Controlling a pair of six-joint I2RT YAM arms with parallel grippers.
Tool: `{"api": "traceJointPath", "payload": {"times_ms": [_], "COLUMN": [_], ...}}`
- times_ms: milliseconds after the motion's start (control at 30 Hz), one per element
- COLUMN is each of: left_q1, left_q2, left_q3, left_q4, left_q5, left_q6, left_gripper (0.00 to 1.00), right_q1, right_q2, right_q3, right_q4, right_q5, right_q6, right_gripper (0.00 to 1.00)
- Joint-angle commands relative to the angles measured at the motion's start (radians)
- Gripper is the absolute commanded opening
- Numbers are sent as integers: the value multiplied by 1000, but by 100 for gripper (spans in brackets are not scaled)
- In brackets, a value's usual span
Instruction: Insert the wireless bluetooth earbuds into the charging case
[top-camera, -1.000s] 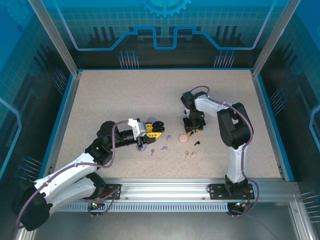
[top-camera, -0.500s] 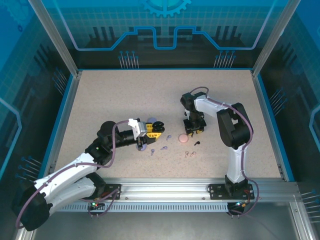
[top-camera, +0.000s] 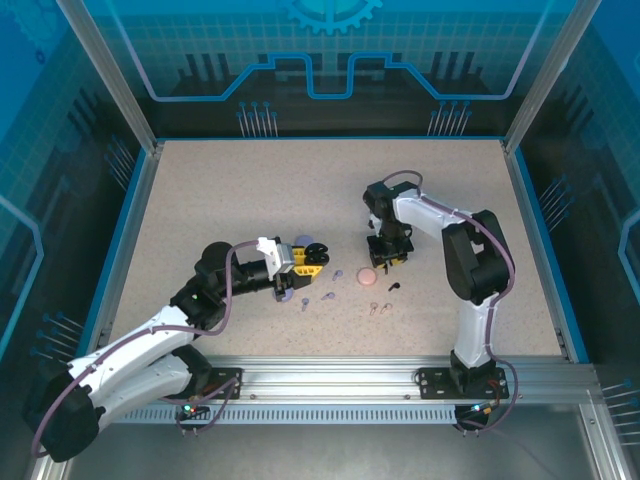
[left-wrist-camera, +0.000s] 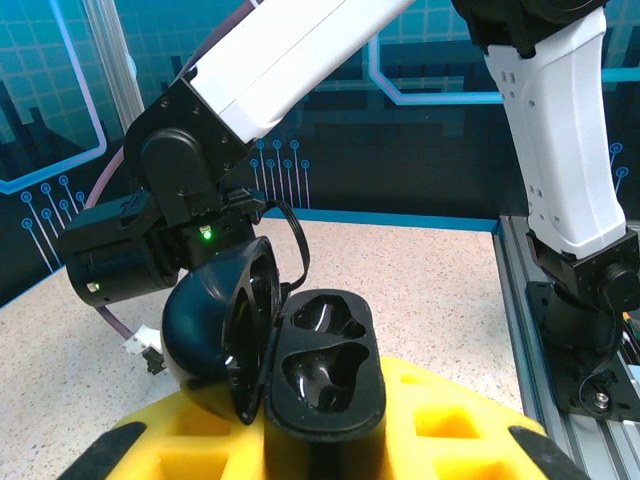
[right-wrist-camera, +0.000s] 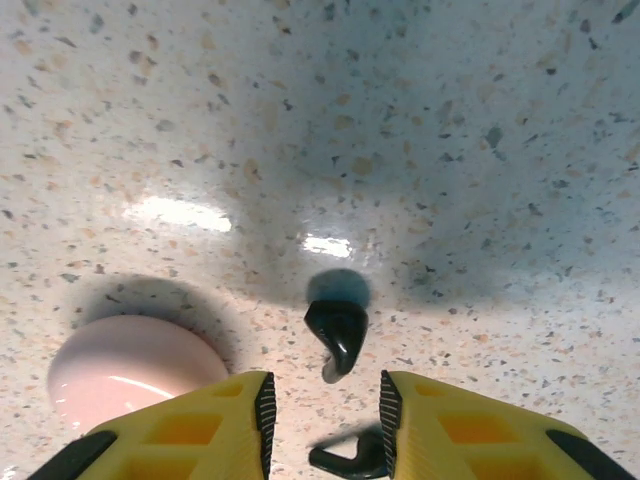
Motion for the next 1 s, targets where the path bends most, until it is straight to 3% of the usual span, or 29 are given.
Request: {"api": "traceJointPath", "payload": {"times_ms": [0,967], "left_q1": [-9,-9], "left_q2": [-19,-23], "left_q3": [-4,-4], "left_q4": [-2,-8], "left_q5": [-10,-10], "left_q6": [28,29], "left_gripper": [11,11], "right_q1": [-12,-12], "right_q2": [-8,94], "right_q3": [-13,27], "right_q4": [7,28], "right_q5": [-40,31], "right_q6": [31,51], "right_gripper": [35,29]}}
